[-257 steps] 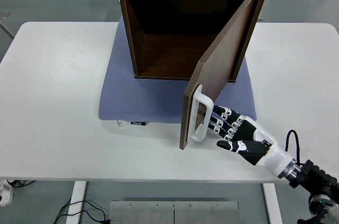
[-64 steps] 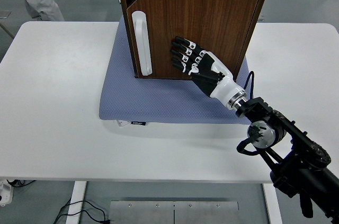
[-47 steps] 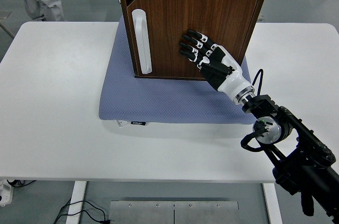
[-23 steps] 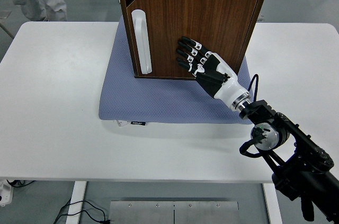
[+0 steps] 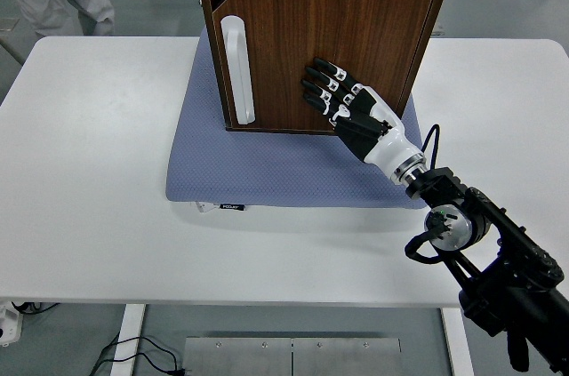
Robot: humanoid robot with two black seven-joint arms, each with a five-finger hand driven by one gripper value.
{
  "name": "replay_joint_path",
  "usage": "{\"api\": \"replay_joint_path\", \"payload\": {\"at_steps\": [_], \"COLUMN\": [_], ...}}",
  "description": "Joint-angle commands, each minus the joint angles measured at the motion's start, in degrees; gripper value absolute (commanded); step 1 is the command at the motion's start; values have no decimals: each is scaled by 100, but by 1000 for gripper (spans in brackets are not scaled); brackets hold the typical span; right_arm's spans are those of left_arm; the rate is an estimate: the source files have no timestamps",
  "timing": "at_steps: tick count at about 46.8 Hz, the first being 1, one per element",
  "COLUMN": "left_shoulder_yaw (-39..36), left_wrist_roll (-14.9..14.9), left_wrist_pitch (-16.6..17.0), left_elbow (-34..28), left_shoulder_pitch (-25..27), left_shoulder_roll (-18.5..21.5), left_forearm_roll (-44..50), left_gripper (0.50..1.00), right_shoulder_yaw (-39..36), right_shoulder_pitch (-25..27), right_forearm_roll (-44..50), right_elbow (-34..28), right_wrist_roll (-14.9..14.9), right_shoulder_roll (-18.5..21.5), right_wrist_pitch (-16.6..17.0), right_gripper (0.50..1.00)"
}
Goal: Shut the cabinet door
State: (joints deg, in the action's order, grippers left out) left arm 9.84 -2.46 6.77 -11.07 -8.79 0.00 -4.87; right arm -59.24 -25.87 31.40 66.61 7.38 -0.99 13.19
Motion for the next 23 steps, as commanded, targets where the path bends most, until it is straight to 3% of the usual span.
{"api": "replay_joint_path", "payload": {"at_steps": [1, 6, 23], "left_shoulder_yaw": [0, 0, 0], "left_wrist_roll": [0, 0, 0], "left_wrist_pitch": [0, 0, 0], "left_elbow": [0, 0, 0], "left_shoulder_pitch": [0, 0, 0], "left_shoulder_roll": [0, 0, 0], "left_forearm_roll": [-5, -5, -5], "left_gripper": [1000, 1000, 1000], "right_shoulder_yaw": [9, 9, -79], "right_shoulder_pitch": [161, 293, 653], "right_forearm_roll": [15, 33, 42], "right_elbow": [88, 203, 695], "right_wrist_roll": [1, 1, 9], "right_shoulder_roll": [-146, -313, -911], "right_wrist_pitch": [200, 579, 1027], "right_gripper": [1000, 1000, 1000]}}
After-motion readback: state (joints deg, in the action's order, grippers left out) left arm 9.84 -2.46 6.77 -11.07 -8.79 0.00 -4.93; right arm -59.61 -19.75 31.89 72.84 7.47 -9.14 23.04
